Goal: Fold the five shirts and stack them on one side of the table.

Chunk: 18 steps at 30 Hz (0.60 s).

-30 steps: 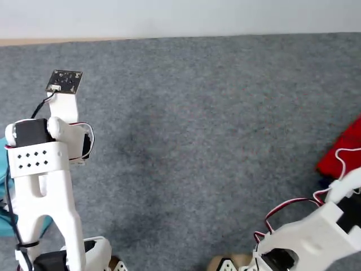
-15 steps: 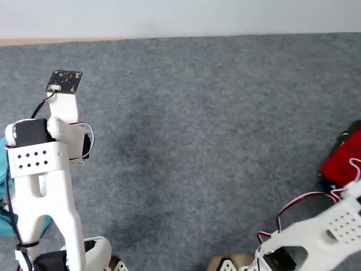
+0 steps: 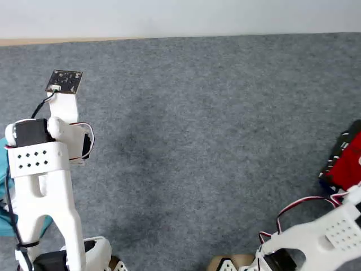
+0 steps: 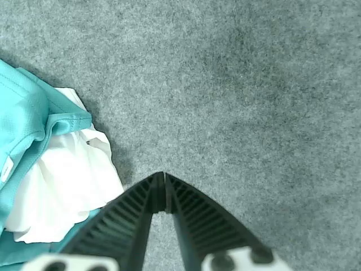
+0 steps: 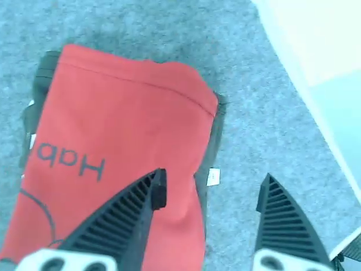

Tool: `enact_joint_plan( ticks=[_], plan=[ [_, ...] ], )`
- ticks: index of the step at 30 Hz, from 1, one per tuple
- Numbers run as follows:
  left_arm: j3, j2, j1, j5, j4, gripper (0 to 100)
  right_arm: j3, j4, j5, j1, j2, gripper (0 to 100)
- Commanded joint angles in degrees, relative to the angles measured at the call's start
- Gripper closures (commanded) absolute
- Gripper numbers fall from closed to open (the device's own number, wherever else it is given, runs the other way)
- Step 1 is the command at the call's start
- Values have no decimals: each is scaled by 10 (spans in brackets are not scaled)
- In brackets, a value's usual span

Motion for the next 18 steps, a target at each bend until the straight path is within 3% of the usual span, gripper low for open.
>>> enact_joint_plan(
  ticks=[1, 5, 11, 18],
  plan=[
    [-22, -18, 1, -4, 6, 994, -28, 23, -9, -19, -38, 739],
    [-22, -18, 1, -4, 6, 994, -27, 52, -9, -36, 2, 758],
    [-22, -18, 1, -4, 6, 994, -30, 37, -5, -33, 82, 995],
    [-22, -18, 1, -4, 6, 994, -31, -36, -7, -5, 177, 974]
  ],
)
